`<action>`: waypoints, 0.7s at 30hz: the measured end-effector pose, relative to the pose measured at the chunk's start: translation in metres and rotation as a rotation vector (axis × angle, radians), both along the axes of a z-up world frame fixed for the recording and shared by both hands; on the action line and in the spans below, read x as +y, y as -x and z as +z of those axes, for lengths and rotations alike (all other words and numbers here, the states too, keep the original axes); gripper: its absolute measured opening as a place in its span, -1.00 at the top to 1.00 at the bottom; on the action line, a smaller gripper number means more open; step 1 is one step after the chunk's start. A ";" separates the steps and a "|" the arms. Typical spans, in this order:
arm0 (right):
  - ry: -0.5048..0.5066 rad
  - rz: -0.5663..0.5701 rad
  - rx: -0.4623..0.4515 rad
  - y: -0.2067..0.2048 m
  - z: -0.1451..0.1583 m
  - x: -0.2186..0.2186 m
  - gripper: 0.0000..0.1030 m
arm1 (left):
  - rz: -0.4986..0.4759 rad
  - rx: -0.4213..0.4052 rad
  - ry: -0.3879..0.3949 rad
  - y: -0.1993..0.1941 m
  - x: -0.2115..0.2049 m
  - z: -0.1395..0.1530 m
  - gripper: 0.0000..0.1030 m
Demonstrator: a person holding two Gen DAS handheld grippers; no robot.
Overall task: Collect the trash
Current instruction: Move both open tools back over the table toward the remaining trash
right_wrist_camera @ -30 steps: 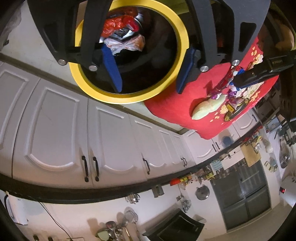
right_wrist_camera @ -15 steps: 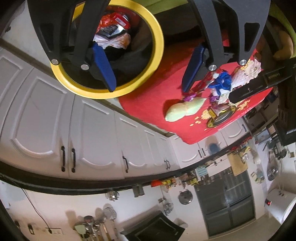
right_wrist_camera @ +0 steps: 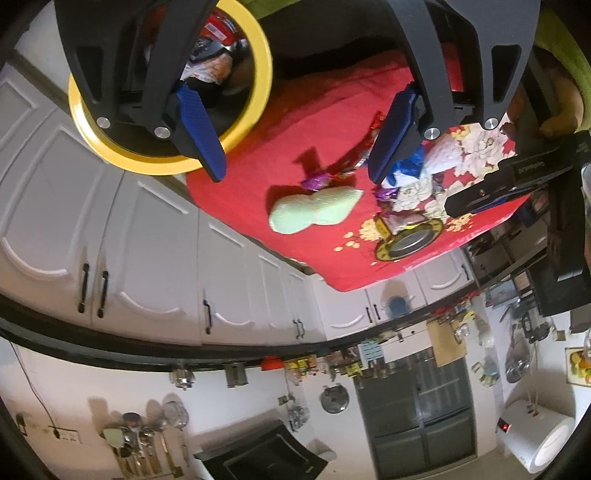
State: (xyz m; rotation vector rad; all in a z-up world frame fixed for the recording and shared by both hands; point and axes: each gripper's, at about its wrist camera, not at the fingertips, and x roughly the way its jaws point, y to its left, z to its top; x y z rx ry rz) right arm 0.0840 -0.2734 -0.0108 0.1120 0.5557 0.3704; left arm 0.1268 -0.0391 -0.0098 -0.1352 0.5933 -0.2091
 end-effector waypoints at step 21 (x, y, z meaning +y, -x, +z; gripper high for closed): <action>0.037 0.104 -0.046 -0.010 0.024 0.055 -0.49 | 0.139 -0.035 0.038 0.003 0.071 0.013 -0.79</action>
